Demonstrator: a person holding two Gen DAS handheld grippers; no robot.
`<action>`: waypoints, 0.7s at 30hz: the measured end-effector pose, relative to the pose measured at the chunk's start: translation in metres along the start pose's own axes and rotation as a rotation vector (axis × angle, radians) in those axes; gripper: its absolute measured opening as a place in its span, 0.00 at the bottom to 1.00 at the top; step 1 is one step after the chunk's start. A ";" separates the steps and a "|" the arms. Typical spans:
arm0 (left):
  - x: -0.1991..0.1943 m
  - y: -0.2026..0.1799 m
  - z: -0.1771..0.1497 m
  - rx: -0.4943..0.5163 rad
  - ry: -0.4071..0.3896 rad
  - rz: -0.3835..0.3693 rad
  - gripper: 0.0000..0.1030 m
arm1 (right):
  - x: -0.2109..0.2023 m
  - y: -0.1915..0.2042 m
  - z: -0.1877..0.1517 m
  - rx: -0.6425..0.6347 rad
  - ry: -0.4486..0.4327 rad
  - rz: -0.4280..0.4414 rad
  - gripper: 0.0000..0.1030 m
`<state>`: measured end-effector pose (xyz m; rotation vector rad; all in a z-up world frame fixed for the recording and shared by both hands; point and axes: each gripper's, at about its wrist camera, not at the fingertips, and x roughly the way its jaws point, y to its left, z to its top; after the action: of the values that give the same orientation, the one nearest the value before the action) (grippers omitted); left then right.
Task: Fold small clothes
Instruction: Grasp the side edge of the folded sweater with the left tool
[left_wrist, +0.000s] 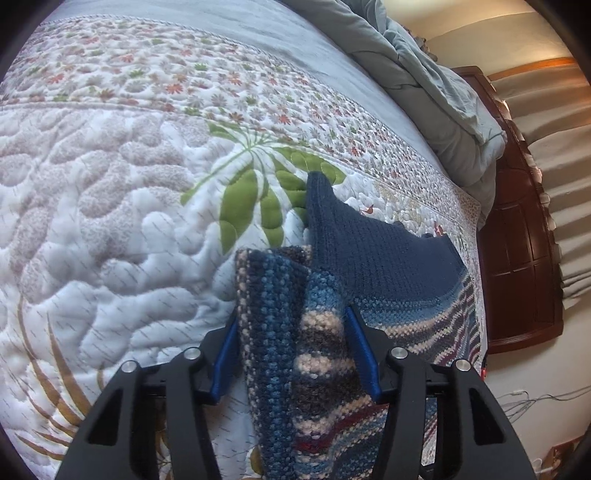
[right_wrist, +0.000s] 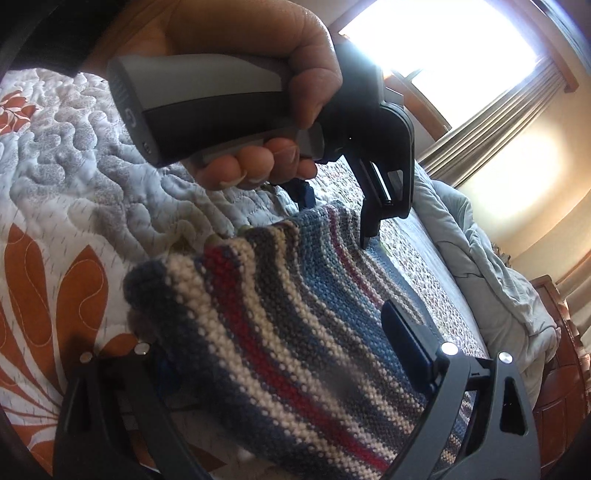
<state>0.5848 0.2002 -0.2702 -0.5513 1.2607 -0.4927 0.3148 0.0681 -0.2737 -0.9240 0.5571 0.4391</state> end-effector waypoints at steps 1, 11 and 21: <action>0.000 0.001 0.000 -0.010 -0.002 -0.002 0.54 | 0.000 -0.001 0.000 0.002 0.000 0.000 0.89; -0.010 -0.018 -0.004 0.019 -0.040 0.074 0.21 | 0.004 0.002 0.003 -0.012 -0.006 0.073 0.33; -0.031 -0.063 0.007 0.053 -0.034 0.198 0.20 | -0.021 -0.053 0.012 0.110 -0.045 0.105 0.22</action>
<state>0.5813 0.1717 -0.2060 -0.3840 1.2514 -0.3485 0.3320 0.0478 -0.2223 -0.7798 0.5850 0.5175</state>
